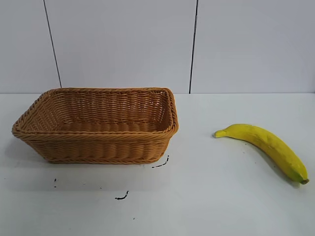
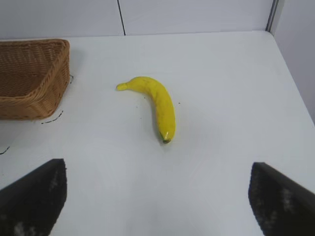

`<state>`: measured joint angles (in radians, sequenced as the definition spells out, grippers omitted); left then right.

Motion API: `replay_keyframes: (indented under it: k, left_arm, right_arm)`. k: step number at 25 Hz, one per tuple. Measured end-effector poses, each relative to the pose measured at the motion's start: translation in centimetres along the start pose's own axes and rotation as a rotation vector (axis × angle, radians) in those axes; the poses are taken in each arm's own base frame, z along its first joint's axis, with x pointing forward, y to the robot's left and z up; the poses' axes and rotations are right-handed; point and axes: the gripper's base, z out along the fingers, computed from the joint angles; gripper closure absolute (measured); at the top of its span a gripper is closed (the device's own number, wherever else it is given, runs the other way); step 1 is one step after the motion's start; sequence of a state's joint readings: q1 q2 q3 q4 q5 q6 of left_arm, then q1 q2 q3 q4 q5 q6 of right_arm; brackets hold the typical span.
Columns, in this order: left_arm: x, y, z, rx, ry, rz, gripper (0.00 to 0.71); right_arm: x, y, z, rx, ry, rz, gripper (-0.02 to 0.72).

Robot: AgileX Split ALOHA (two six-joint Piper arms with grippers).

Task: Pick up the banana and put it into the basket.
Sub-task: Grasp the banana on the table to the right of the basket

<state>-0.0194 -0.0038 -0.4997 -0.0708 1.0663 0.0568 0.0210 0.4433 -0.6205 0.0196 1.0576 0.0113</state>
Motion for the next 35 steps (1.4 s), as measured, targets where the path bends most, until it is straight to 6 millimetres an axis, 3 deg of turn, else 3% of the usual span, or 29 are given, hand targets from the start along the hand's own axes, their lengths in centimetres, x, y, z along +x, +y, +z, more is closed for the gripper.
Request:
replay_keyframes:
  k: [5,11,16,22,27,35]
  left_arm:
    - [0.0,0.0,0.0,0.0,0.0,0.0,0.017]
    - [0.0,0.0,0.0,0.0,0.0,0.0,0.017]
    - [0.0,0.0,0.0,0.0,0.0,0.0,0.017]
    - [0.0,0.0,0.0,0.0,0.001,0.0,0.017]
    - [0.0,0.0,0.0,0.0,0.001,0.0,0.017]
    - [0.0,0.0,0.0,0.0,0.001,0.0,0.017]
  right_arm:
    - [-4.6,0.0,3.3,0.004,0.197,0.003,0.013]
    - [-9.8,0.0,9.7,0.003,0.408,-0.029,0.013]
    - [-13.9,0.0,14.8,-0.011,0.497,-0.082,0.013]
    - [-17.4,0.4,20.4,-0.064,0.546,-0.22,0.013]
    - [-18.1,1.1,24.1,-0.113,0.541,-0.258,0.013]
    - [-15.5,0.9,30.3,-0.115,0.633,-0.241,0.013]
